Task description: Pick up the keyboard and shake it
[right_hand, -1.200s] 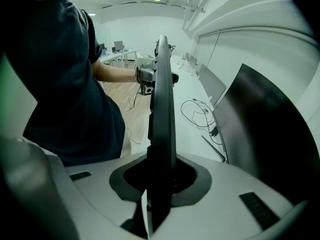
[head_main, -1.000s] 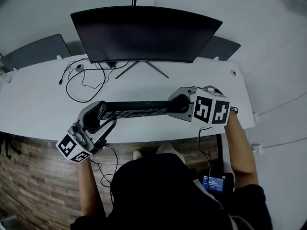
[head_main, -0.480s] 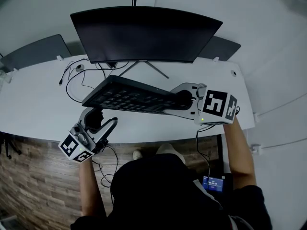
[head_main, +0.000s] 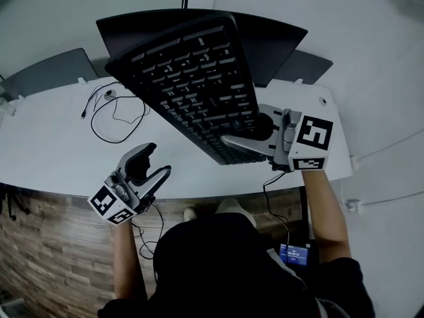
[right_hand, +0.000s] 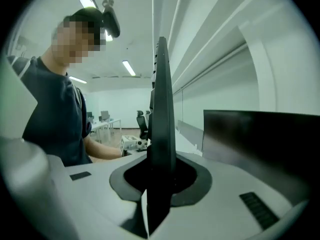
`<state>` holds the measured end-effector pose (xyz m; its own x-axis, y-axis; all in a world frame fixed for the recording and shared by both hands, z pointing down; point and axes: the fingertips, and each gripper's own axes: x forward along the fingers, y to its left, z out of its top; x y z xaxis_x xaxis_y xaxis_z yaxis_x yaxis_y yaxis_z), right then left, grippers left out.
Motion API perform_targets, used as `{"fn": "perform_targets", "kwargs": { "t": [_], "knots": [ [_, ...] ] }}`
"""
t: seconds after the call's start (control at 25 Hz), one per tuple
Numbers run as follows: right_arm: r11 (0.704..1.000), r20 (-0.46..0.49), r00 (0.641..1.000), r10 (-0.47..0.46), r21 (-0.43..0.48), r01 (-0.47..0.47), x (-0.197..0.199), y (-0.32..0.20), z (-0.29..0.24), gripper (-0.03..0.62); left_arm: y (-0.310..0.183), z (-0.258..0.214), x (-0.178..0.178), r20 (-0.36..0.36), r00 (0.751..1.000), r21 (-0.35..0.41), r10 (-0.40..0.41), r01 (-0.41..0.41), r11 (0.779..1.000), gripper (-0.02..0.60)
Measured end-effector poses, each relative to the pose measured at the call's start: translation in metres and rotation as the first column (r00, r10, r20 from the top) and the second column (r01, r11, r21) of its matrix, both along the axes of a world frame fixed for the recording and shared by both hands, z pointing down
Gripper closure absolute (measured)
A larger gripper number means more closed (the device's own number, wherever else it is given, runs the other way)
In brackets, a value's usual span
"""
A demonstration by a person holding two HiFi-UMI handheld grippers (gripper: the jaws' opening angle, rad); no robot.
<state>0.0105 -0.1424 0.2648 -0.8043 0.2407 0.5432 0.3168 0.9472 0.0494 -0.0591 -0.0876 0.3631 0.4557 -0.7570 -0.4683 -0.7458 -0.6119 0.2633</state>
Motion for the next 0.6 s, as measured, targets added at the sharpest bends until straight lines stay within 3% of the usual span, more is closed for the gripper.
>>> {"fn": "perform_targets", "kwargs": {
  "t": [0.24, 0.6],
  "knots": [
    [0.989, 0.189, 0.979, 0.082, -0.138, -0.056, -0.014, -0.009, -0.034, 0.508, -0.013, 0.007, 0.008, -0.017, 0.999, -0.032, 0.029, -0.029, 0.999, 0.316],
    [0.942, 0.355, 0.915, 0.191, -0.328, -0.069, -0.021, -0.007, -0.062, 0.508, -0.015, 0.007, 0.024, -0.043, 0.996, -0.042, 0.076, -0.078, 0.996, 0.314]
  ]
}}
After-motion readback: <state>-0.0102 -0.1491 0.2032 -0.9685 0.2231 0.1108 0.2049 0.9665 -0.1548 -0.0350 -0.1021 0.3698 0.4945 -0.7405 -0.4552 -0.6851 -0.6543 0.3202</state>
